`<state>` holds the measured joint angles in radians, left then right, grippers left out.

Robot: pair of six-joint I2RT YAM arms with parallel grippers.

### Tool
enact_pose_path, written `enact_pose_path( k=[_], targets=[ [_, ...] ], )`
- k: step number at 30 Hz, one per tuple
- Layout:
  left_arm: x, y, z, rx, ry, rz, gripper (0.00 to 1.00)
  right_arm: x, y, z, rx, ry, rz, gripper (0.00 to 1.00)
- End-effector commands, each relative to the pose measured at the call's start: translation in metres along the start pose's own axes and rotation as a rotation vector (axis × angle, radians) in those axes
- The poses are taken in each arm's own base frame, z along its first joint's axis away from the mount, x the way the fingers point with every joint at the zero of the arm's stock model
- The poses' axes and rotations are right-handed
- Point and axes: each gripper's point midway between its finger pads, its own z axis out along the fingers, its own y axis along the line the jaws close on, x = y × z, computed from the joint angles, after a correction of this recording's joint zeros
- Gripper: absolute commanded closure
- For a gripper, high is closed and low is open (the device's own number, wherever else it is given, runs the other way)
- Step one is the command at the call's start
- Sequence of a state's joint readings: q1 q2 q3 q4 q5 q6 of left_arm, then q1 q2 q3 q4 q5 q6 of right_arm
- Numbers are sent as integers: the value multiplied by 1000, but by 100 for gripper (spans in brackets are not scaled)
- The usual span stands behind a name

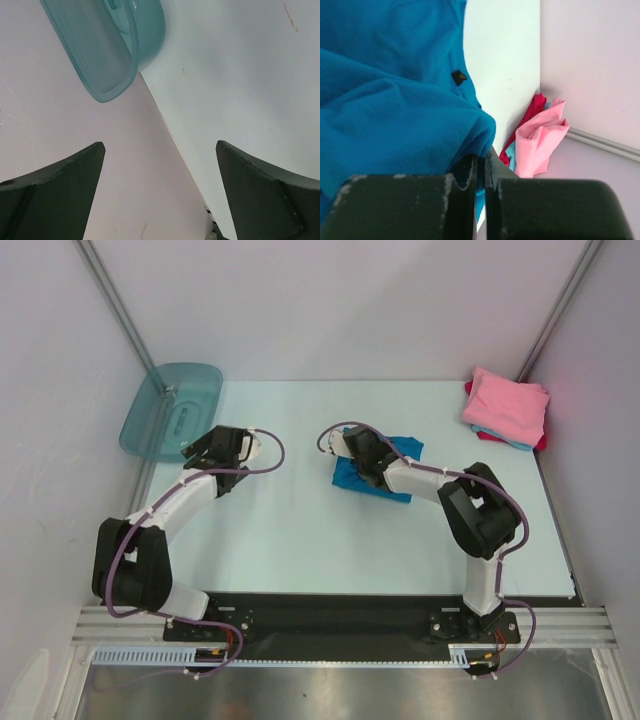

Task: Fold and stack the t-shirts
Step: Fold the tshirt

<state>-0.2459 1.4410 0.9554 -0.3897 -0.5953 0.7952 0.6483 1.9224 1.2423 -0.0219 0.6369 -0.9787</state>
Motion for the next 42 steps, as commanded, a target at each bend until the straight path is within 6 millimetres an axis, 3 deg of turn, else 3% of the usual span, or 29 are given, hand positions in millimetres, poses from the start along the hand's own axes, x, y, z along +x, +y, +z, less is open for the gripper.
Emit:
enact_pose_path(
  k=[1, 16, 19, 20, 22, 23, 25, 26, 35, 42],
  targets=[
    [-6, 3, 2, -11, -16, -11, 0, -12, -32, 4, 92, -26, 57, 100],
    [-6, 1, 4, -6, -9, -14, 0, -6, -14, 35, 80, -5, 41, 100],
    [-6, 0, 5, -3, -6, -15, 0, -5, -13, 42, 86, 3, 43, 89],
    [-7, 0, 5, -3, -7, -15, 0, -4, -12, 43, 89, 4, 44, 76],
    [-6, -1, 5, 1, -7, -16, 0, -1, -15, 47, 104, 12, 57, 59],
    [-6, -2, 6, 2, -6, -14, 0, 0, -15, 49, 107, 17, 59, 44],
    [-6, -2, 6, 2, -6, -17, 0, 2, -16, 51, 115, 18, 69, 32],
    [-6, -2, 6, 2, -6, -17, 0, 2, -15, 52, 112, 18, 67, 22],
    [-7, -3, 6, 7, -8, -22, 0, 2, -5, 42, 24, 0, 102, 18],
    [-8, -9, 9, 23, -2, -24, 0, -2, -30, 35, 74, -18, 90, 18]
  ],
)
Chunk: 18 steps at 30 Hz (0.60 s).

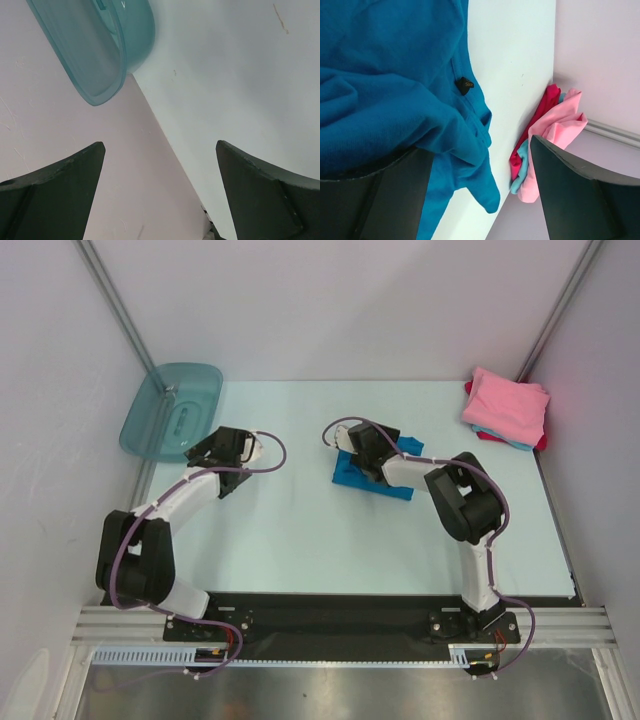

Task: Fold and stack the t-shirts
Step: Fold the tshirt

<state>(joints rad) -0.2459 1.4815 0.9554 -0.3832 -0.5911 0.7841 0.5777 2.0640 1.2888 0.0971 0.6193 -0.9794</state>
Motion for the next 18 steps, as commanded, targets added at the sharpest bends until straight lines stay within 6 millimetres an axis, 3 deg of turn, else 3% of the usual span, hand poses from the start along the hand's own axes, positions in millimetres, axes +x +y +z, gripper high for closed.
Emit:
enact_pose_path(
  k=[1, 8, 18],
  targets=[
    [-8, 1, 0, -1, -20, -35, 0, -18, -41, -14, 59, -57, 39, 18],
    [-8, 1, -1, 0, -20, -32, 0, -26, -58, -21, 75, -84, 39, 18],
    [-9, -5, 1, 14, -21, -34, 0, -36, -107, -24, 235, -125, 34, 18]
  ],
)
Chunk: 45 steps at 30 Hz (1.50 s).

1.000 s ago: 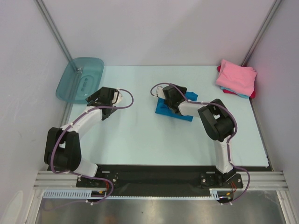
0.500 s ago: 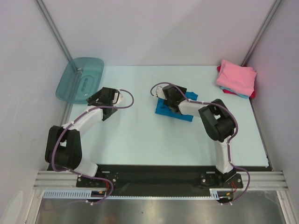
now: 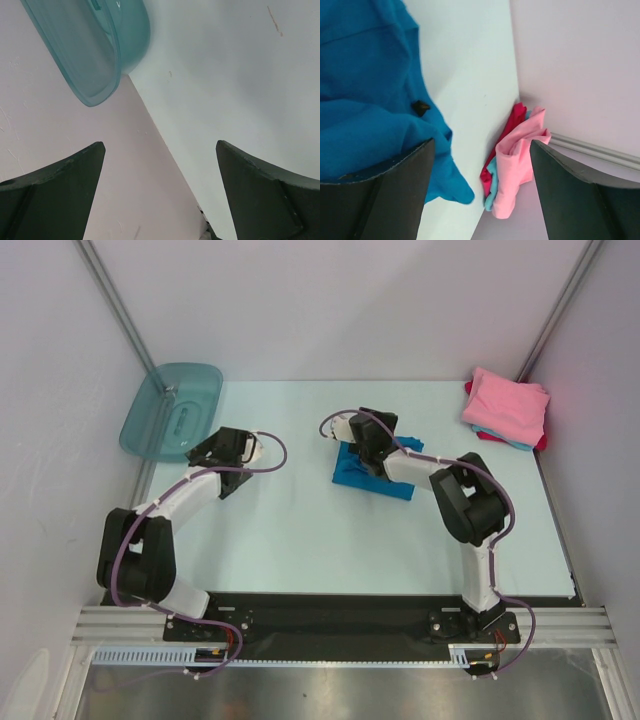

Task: Fold and stack the t-shirts
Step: Fold the tshirt

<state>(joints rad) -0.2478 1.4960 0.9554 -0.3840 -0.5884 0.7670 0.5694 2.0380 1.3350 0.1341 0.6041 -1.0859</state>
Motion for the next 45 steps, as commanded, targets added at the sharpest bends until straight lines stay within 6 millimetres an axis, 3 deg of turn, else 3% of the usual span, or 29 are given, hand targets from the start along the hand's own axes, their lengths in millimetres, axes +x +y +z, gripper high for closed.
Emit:
enact_pose_path(
  k=[1, 6, 8, 9, 11, 12, 13, 14, 15, 16, 20, 23, 27, 32, 37, 44, 45],
  targets=[
    [-9, 0, -2, 3, -26, -28, 0, -17, -73, -13, 187, -65, 67, 18],
    [-8, 1, -3, 0, -27, -30, 0, -9, -92, -6, 269, -38, 69, 18],
    [-7, 0, -4, 1, -26, -27, 0, -10, -98, -13, 256, -57, 106, 21],
    [-6, 1, -5, -3, -28, -30, 0, -9, -85, -17, 175, -44, 87, 23],
    [-5, 0, -5, -1, -28, -28, 0, -16, -80, -38, 62, -87, 179, 32],
    [-5, 0, -6, -1, -30, -27, 0, -20, -72, -48, 2, -102, 188, 40],
    [-5, 0, -6, -3, -32, -27, 0, -29, -76, -65, -37, -159, 268, 62],
    [-5, -1, -5, -1, -30, -25, 0, -32, -73, -74, -70, -173, 284, 79],
    [-5, 0, -5, -6, -29, -24, 0, -30, -64, -85, -125, -167, 282, 92],
    [-5, 0, -5, -6, -27, -23, 0, -35, -57, -93, -175, -190, 316, 100],
    [-6, 4, -6, -15, -29, -24, 0, -30, -18, -127, -393, -176, 342, 100],
    [-7, 8, -9, -23, -34, -25, 0, -22, 16, -137, -540, -145, 365, 100],
    [-7, 11, -11, -32, -34, -22, 0, -9, 63, -134, -703, -57, 350, 100],
    [-6, 13, -12, -36, -36, -23, 0, -1, 99, -132, -832, -9, 359, 100],
    [-6, 9, -10, -28, -32, -29, 0, -7, 112, -117, -832, -7, 343, 100],
    [-5, 3, -5, -12, -22, -33, 0, -30, 93, -65, -651, -32, 303, 100],
    [-5, 3, -6, -12, -23, -32, 0, -40, 80, -60, -630, -48, 311, 100]
  ],
)
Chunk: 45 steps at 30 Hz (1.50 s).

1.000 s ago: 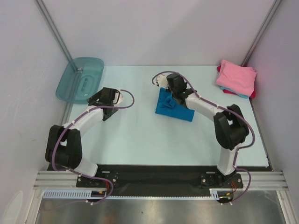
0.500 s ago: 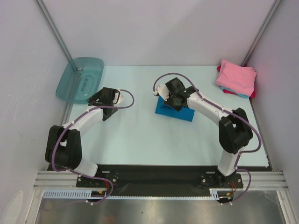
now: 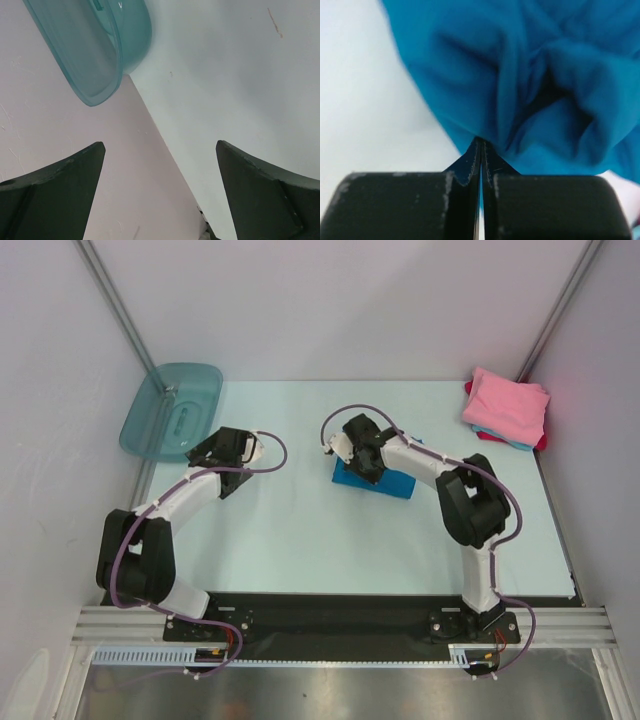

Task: Fold and stack the t-shirts
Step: Fold the tshirt

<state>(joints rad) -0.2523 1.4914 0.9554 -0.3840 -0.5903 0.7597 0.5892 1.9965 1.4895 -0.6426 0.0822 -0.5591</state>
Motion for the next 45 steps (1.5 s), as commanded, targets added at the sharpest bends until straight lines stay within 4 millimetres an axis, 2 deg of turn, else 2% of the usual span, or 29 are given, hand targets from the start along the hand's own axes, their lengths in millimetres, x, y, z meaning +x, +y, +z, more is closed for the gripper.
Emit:
enact_pose_path(
  k=[1, 2, 3, 7, 12, 15, 16, 18, 23, 28, 31, 36, 39, 41, 42, 43, 45],
  targets=[
    [-3, 3, -5, -12, -21, -23, 0, -44, -37, -5, 111, -83, -11, 100],
    [-4, 4, -6, -13, -22, -23, 0, -45, -38, 0, 111, -76, -12, 100],
    [-3, 4, -6, -14, -25, -22, 0, -54, -46, -5, 126, -99, -8, 100],
    [-2, 6, -9, -20, -27, -19, 0, -68, -52, -11, 121, -119, -1, 100],
    [-2, 7, -8, -23, -27, -15, 0, -65, -36, -20, 78, -102, -12, 100],
    [-3, 8, -6, -24, -26, -15, 0, -63, -37, -27, 97, -114, -14, 100],
    [-5, 9, -7, -27, -29, -14, 0, -65, -44, -29, 126, -128, -22, 100],
    [-6, 9, -6, -24, -28, -18, 0, -58, -57, -26, 181, -102, -23, 100],
    [-6, 7, -6, -19, -32, -27, 1, -54, -80, -7, 245, -94, -32, 100],
    [-2, 2, -4, -11, -21, -21, 0, -66, -106, 5, 323, -137, -30, 100],
    [0, 1, -4, -12, -15, -20, 0, -75, -116, 14, 335, -184, -17, 100],
    [2, 2, -6, -20, -13, -25, 0, -80, -122, 35, 304, -210, 16, 100],
    [5, 1, -6, -23, -7, -22, 0, -84, -132, 42, 308, -232, 40, 100],
    [6, 2, -7, -27, -5, -22, 0, -82, -144, 49, 337, -237, 63, 100],
    [7, 1, -7, -27, -3, -21, 0, -87, -152, 49, 377, -262, 70, 100],
    [8, 2, -8, -29, -2, -24, 0, -82, -161, 49, 429, -245, 75, 100],
    [9, 1, -8, -29, -3, -25, 0, -85, -177, 46, 514, -273, 86, 100]
  ],
)
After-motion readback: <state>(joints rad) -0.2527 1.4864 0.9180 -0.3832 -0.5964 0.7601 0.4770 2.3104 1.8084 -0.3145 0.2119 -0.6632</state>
